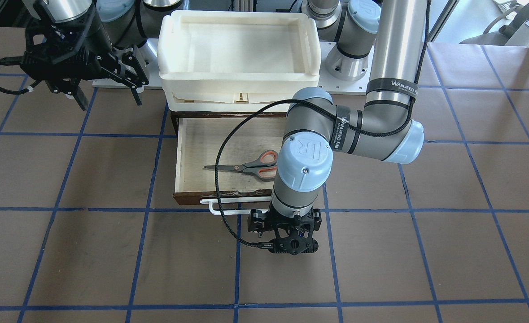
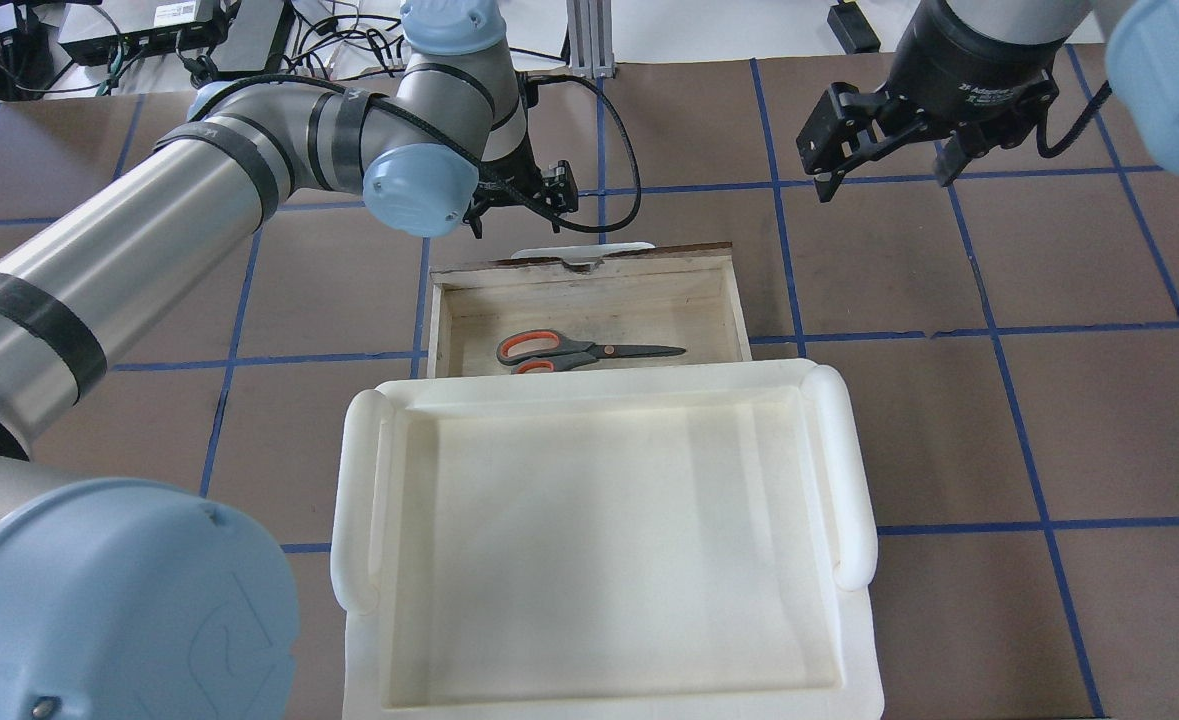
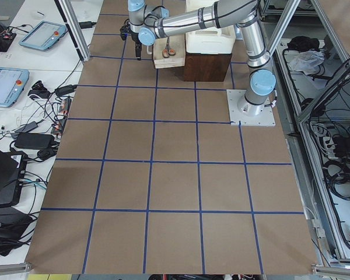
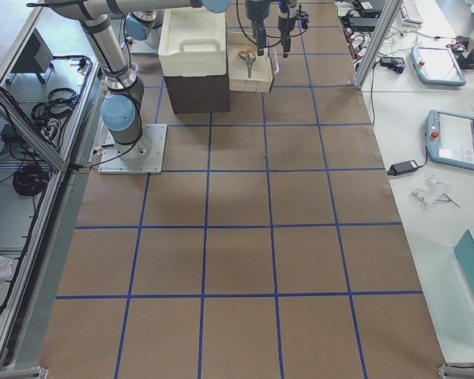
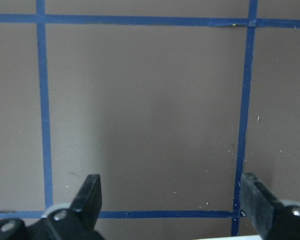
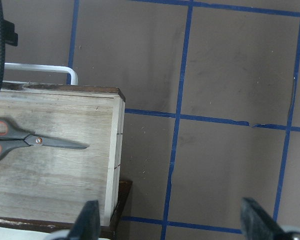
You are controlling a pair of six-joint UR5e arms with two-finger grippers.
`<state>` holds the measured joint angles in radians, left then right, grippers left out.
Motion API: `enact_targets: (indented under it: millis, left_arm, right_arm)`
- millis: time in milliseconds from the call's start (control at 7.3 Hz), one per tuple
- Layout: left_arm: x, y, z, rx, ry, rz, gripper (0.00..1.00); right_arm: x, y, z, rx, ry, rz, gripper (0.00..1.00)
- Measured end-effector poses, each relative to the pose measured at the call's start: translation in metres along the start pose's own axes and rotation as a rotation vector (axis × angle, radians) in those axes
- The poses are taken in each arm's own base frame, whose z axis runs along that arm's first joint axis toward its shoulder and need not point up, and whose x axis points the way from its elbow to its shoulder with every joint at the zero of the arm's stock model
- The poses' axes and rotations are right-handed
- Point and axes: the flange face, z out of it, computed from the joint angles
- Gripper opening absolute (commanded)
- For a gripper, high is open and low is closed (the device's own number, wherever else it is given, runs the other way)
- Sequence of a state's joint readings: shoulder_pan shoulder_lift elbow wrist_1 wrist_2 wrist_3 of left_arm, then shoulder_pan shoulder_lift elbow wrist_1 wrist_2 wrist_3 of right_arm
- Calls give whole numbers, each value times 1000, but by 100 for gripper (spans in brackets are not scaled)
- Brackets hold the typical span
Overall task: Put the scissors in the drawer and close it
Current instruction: 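Move the left gripper over the drawer's white handle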
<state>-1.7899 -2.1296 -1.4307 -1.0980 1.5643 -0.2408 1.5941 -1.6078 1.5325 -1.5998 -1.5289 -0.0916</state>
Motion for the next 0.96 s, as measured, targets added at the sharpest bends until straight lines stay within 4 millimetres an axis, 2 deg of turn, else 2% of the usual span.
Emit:
enact_targets:
  millis: [274, 548, 959]
  left_arm:
    - [4, 2, 15, -34, -2, 4, 100]
    - [7, 6, 19, -71, 2, 4, 100]
    - [9, 7, 5, -128, 18, -1, 100]
  right_arm:
    - [-1, 3, -2, 1, 0, 33, 100]
    - [-1, 5, 0, -10, 2, 54, 100]
    - [-1, 7, 3, -15, 0, 57, 100]
